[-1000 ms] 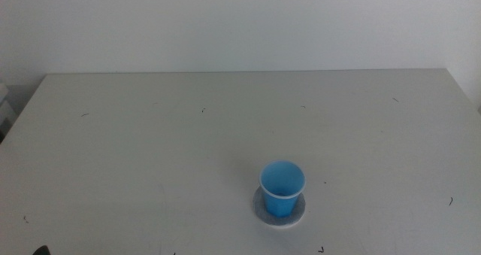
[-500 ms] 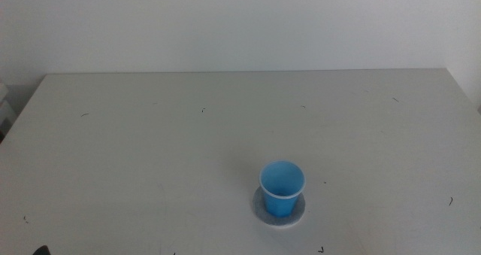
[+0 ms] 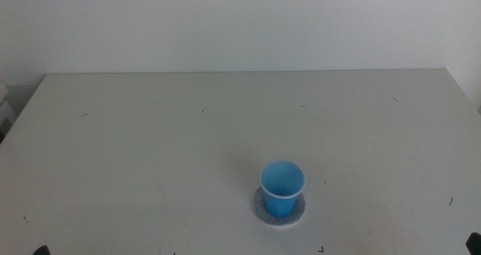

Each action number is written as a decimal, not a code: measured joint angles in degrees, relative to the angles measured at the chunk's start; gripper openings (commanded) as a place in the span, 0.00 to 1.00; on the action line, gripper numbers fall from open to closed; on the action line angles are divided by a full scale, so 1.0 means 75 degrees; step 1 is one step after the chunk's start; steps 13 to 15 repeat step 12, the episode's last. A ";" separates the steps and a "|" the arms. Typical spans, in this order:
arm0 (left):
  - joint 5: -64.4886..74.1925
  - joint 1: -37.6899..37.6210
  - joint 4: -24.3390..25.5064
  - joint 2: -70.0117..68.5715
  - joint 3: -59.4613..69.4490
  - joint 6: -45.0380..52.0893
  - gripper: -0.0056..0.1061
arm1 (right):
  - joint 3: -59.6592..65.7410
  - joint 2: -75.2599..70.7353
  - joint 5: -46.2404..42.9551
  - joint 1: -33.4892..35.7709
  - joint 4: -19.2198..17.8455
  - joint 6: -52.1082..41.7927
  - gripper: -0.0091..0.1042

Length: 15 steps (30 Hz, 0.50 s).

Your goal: Place an empty cup on a cup mat.

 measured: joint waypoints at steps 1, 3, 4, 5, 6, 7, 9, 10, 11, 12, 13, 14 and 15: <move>0.0000 0.0000 0.0000 0.0000 0.0000 0.0000 0.99 | 0.0000 0.0000 0.0019 0.0000 0.0000 0.0000 0.69; 0.0000 0.0000 0.0000 0.0000 0.0000 0.0000 0.99 | 0.0000 0.0000 0.0043 0.0000 -0.0061 0.0000 0.69; 0.0000 0.0000 0.0000 0.0000 0.0000 0.0000 0.99 | 0.0000 0.0000 0.0043 0.0000 -0.0128 0.0000 0.69; 0.0000 0.0000 0.0000 0.0000 0.0000 0.0000 0.99 | 0.0000 0.0000 0.0050 0.0000 -0.0220 0.0000 0.69; 0.0000 0.0000 0.0000 0.0000 0.0000 0.0000 0.99 | 0.0000 0.0000 0.0049 0.0000 -0.0264 0.0000 0.69; 0.0000 0.0000 0.0000 0.0000 0.0000 0.0000 0.99 | 0.0000 0.0000 0.0049 0.0000 -0.0305 0.0000 0.69; 0.0000 0.0000 0.0000 0.0000 0.0000 0.0000 0.99 | 0.0000 0.0000 0.0049 0.0000 -0.0312 0.0000 0.69; 0.0000 0.0000 0.0000 0.0000 0.0000 0.0000 0.99 | 0.0000 0.0000 0.0049 0.0000 -0.0296 0.0000 0.69; 0.0000 0.0000 0.0000 0.0000 0.0000 0.0000 0.99 | 0.0000 0.0000 0.0049 0.0000 -0.0278 0.0000 0.69; 0.0000 0.0000 0.0000 0.0000 0.0000 0.0000 0.99 | 0.0000 0.0000 0.0049 0.0000 -0.0260 0.0000 0.69; 0.0000 0.0000 0.0000 0.0000 0.0000 0.0000 0.99 | 0.0000 0.0000 0.0049 0.0000 -0.0260 0.0000 0.69; 0.0000 0.0000 0.0000 0.0000 0.0000 0.0000 0.99 | 0.0000 0.0000 0.0049 0.0000 -0.0260 0.0000 0.69; 0.0000 0.0000 0.0000 0.0000 0.0000 0.0000 0.99 | 0.0000 0.0000 0.0049 0.0000 -0.0260 0.0000 0.69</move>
